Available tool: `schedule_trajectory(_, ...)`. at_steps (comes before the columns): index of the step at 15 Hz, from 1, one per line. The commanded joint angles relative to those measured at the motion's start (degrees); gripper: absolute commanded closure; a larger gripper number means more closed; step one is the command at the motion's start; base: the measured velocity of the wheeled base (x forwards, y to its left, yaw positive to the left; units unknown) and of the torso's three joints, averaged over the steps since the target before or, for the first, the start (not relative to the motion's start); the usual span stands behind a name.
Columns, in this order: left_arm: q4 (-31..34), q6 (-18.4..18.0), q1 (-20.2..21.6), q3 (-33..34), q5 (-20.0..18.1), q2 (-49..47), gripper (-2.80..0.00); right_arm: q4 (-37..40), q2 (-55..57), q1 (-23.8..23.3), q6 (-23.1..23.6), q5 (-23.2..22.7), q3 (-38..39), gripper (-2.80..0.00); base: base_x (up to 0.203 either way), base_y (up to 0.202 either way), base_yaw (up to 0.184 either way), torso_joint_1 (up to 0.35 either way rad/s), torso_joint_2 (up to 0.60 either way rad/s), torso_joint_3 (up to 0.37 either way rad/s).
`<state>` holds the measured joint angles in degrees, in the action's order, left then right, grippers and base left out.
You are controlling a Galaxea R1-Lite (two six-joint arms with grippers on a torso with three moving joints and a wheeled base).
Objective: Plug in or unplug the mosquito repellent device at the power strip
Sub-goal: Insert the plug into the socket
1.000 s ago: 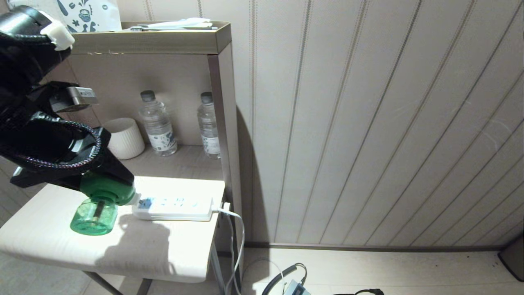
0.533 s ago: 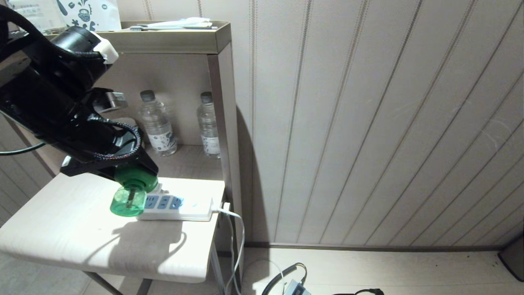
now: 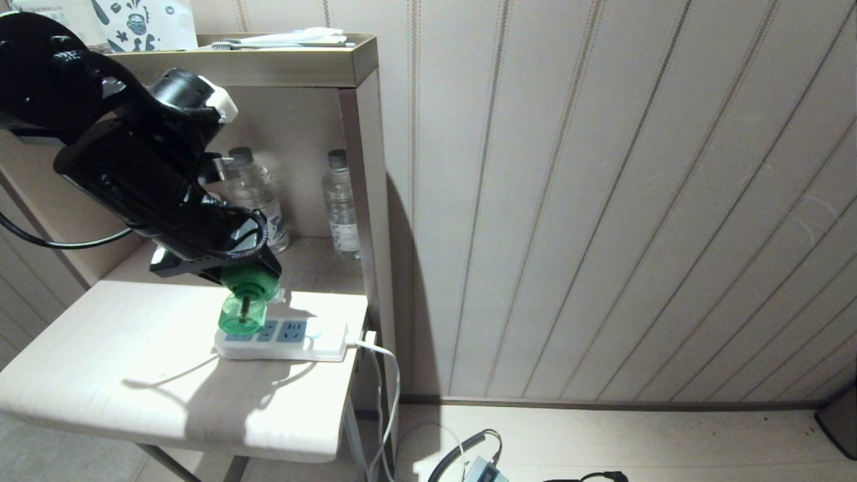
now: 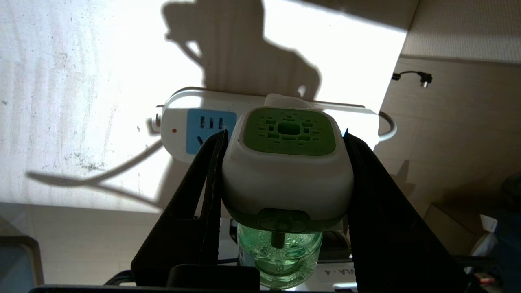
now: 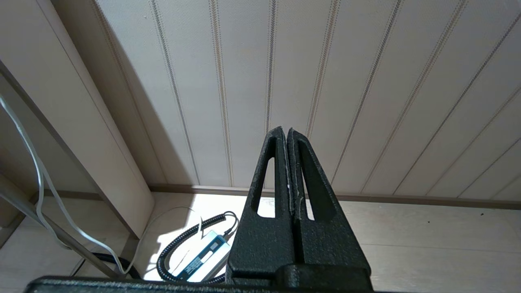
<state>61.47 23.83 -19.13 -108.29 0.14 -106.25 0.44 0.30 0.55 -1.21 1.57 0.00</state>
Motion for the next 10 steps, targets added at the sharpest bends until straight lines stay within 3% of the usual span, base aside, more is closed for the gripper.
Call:
schedule_trajectory(1,-0.3,0.2,0.0,-0.1,0.1,-1.7,0.0,0.0,0.0,0.0,0.0,0.0,0.0,0.0,0.0,0.0,0.0,0.0,0.0,0.0)
schedule_trajectory(10,-1.1,0.4,-0.1,-0.1,0.1,-3.3,0.0,0.0,0.0,0.0,0.0,0.0,0.0,0.0,0.0,0.0,0.0,0.0,0.0,0.0)
